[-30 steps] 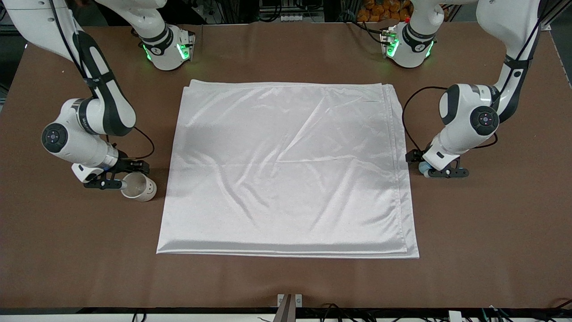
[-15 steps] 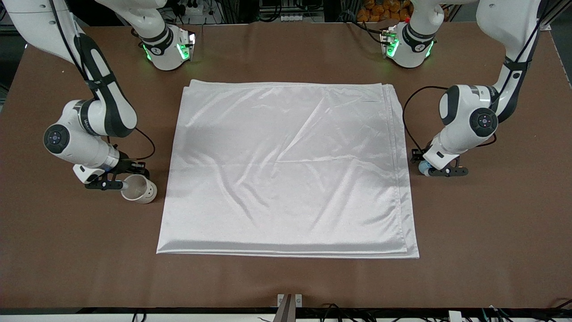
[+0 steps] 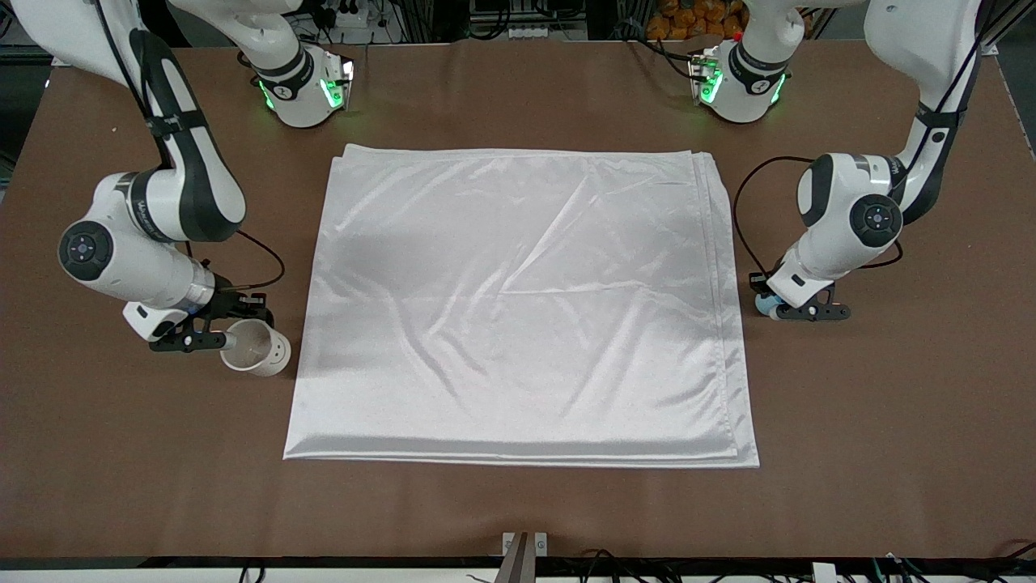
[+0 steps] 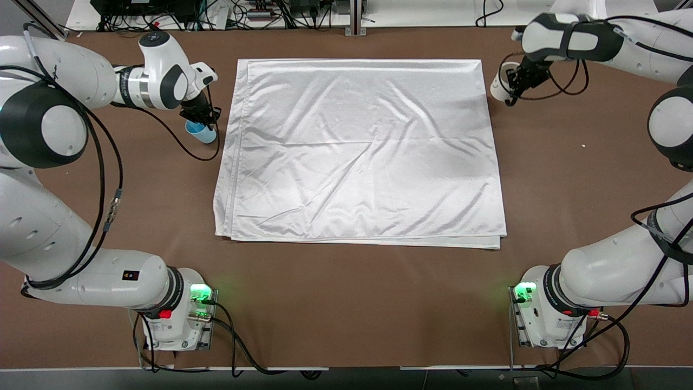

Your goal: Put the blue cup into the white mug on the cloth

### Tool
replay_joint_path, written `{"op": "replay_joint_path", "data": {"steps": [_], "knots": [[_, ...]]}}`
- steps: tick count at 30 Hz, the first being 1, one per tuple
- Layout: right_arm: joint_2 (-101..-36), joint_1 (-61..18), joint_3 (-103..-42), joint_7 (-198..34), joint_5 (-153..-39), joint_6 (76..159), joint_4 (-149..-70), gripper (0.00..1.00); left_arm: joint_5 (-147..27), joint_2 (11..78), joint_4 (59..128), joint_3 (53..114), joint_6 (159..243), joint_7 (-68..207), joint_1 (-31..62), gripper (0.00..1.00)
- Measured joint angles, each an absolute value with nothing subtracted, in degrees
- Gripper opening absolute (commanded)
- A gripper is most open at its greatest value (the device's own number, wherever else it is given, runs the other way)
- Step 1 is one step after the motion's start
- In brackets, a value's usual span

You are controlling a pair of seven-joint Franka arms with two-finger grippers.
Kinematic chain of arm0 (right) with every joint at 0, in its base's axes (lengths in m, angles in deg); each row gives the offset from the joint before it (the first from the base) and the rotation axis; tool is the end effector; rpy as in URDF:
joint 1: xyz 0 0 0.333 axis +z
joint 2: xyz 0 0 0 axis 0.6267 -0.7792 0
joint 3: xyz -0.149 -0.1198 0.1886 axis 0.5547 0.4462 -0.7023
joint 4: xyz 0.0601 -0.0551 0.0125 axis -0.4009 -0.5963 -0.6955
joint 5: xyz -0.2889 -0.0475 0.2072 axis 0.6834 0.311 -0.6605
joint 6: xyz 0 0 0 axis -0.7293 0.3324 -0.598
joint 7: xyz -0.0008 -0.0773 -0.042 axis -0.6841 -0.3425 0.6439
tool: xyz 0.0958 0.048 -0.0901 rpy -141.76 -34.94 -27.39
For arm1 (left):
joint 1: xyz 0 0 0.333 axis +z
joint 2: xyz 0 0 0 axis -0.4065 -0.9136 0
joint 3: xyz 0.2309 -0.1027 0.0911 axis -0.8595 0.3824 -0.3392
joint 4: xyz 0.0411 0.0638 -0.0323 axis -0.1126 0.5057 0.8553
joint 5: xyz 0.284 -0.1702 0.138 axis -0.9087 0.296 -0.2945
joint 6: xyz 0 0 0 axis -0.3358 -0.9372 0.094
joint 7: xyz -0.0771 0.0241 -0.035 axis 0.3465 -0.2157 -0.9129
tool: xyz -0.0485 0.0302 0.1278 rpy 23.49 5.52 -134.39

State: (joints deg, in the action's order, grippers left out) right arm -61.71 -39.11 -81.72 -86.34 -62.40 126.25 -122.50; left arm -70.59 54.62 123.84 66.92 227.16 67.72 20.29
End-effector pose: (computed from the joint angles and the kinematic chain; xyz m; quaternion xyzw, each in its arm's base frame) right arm 0.5586 0.0397 0.2738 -0.9988 -0.0220 0.0323 0.0309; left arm 0.4972 -0.0457 0.1849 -0.9997 0.0146 0.0185 0.0052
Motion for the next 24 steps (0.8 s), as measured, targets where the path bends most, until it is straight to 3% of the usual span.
{"op": "replay_joint_path", "data": {"steps": [17, 24], "knots": [[-62.21, -21.95, -82.1, -102.9, -63.57, 124.47, -116.18, 0.0, -70.59, 56.48, 120.72, 66.97, 227.03, 67.72, 20.29, 0.0], [-64.9, -14.97, -82.11, -112.26, -63.63, 125.3, -112.95, 0.0, -70.59, 58.76, 115.72, 66.9, 219.21, 67.72, 20.41, 0.0]]}}
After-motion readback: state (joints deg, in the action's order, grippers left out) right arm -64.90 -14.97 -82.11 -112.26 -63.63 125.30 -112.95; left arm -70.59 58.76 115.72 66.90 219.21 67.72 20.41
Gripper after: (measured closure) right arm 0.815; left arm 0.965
